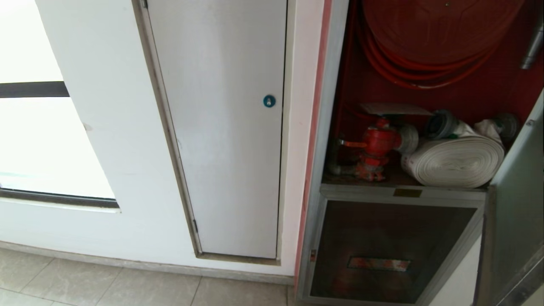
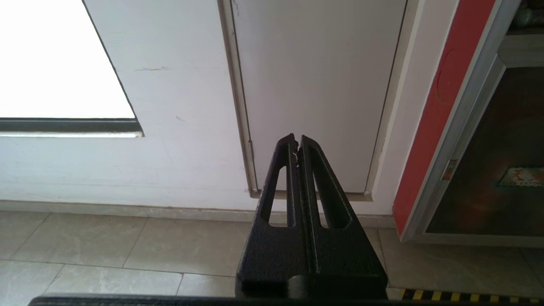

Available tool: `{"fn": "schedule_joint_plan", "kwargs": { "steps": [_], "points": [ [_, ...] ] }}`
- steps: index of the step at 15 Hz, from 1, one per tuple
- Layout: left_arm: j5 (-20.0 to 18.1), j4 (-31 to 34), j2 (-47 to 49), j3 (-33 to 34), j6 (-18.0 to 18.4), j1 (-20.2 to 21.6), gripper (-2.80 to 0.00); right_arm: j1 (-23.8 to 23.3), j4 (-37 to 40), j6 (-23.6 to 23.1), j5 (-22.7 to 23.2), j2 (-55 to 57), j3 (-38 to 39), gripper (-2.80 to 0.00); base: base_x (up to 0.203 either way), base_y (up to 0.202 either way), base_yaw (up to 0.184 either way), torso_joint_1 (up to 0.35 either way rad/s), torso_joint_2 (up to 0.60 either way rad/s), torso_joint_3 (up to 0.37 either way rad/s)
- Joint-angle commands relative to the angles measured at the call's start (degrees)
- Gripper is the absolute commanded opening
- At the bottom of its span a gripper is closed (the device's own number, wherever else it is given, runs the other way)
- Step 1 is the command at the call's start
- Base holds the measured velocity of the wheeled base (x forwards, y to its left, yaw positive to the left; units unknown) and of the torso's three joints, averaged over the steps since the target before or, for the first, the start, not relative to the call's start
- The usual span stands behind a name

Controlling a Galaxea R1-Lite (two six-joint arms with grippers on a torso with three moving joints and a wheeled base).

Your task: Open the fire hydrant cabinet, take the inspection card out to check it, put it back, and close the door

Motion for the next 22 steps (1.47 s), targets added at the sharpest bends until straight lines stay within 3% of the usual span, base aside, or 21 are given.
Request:
{"fn": "schedule_joint_plan", "kwargs": {
  "steps": [1,11,22],
  "points": [
    [0.0,-0.03,-0.06,0.35,0.01,0.04,-2.8,-1.14,0.66,-0.18,-0.2,-1.44,-0.21,-2.8,0.0,0.0,0.0,0.0,0.0,0.0],
    [0.0,-0.03,-0.06,0.35,0.01,0.05,-2.8,-7.83,16.86,-0.47,-0.01,-8.96,-2.85,-2.8,0.0,0.0,0.0,0.0,0.0,0.0],
    [0.0,-0.03,-0.06,0.35,0.01,0.05,-2.8,-13.75,17.26,-1.7,0.32,-11.78,-3.46,-2.8,0.0,0.0,0.0,0.0,0.0,0.0]
  ]
}}
